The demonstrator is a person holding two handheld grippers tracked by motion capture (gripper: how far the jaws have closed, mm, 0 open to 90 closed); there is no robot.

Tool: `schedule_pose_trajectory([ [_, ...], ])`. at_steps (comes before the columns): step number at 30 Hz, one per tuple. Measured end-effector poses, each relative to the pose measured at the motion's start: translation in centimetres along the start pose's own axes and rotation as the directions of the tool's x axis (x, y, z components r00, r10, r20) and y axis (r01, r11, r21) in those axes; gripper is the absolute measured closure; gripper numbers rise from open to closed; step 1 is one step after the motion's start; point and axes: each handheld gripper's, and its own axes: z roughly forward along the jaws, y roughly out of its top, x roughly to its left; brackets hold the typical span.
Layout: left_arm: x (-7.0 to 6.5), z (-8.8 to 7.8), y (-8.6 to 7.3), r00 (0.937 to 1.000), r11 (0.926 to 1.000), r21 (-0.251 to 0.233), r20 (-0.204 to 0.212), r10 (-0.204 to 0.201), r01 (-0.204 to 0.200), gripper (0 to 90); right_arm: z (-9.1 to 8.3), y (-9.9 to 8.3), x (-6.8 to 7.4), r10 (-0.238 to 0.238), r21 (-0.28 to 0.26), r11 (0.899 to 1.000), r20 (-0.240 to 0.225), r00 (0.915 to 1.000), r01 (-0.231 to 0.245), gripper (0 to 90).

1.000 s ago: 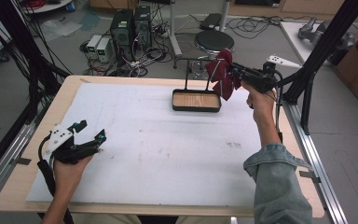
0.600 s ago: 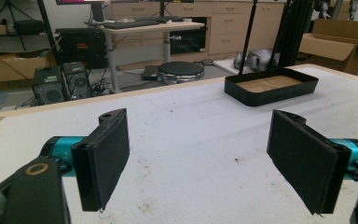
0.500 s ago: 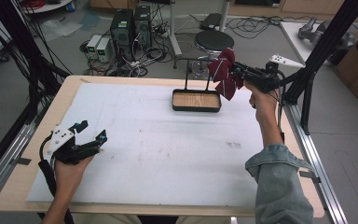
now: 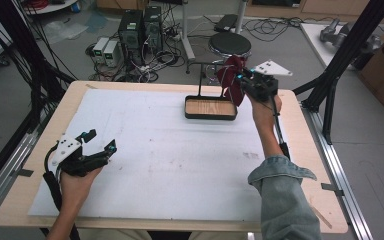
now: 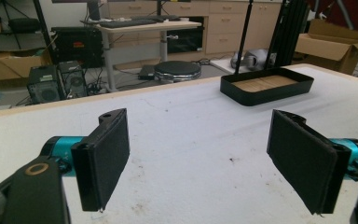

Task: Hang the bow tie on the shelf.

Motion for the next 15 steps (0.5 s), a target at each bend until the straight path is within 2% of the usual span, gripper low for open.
schedule_pose_trajectory([
  [1, 0.0, 0.0, 0.0, 1.0000, 1.0000, -0.001, -0.002, 0.000, 0.000, 21.3, 0.3, -0.1, 0.6, -0.041, 0.000, 0.999, 0.000, 0.9992, 0.041, 74.5],
  [3, -0.1, -0.1, 0.0, 1.0000, 1.0000, 0.001, 0.000, 0.002, -0.002, 21.3, 0.7, -0.2, 1.5, -0.088, 0.007, 0.996, 0.001, 0.9961, 0.088, 74.5],
  [5, -0.1, -0.2, 0.0, 1.0000, 1.0000, 0.001, -0.002, 0.003, -0.003, 21.3, 1.1, -0.4, 1.8, -0.117, 0.015, 0.993, -0.005, 0.9931, 0.117, 74.5],
  [6, -0.1, -0.2, 0.0, 1.0000, 1.0000, -0.001, -0.002, 0.002, -0.002, 21.3, 1.2, -0.5, 1.9, -0.148, 0.021, 0.989, -0.002, 0.9889, 0.148, 74.5],
  [8, 0.0, -0.2, -0.1, 1.0000, 1.0000, 0.003, -0.005, 0.001, -0.001, 21.3, 1.3, -0.7, 2.0, -0.168, 0.036, 0.985, 0.000, 0.9857, 0.168, 74.5],
  [10, 0.0, -0.2, -0.1, 1.0000, 1.0000, 0.005, -0.004, 0.000, 0.000, 21.3, 1.4, -0.8, 2.0, -0.207, 0.053, 0.977, 0.011, 0.9782, 0.206, 74.5],
  [15, -0.1, -0.1, -0.1, 1.0000, 1.0000, 0.005, 0.001, 0.003, -0.003, 21.3, 1.4, -1.0, 1.9, -0.248, 0.089, 0.965, 0.015, 0.9686, 0.246, 74.5],
])
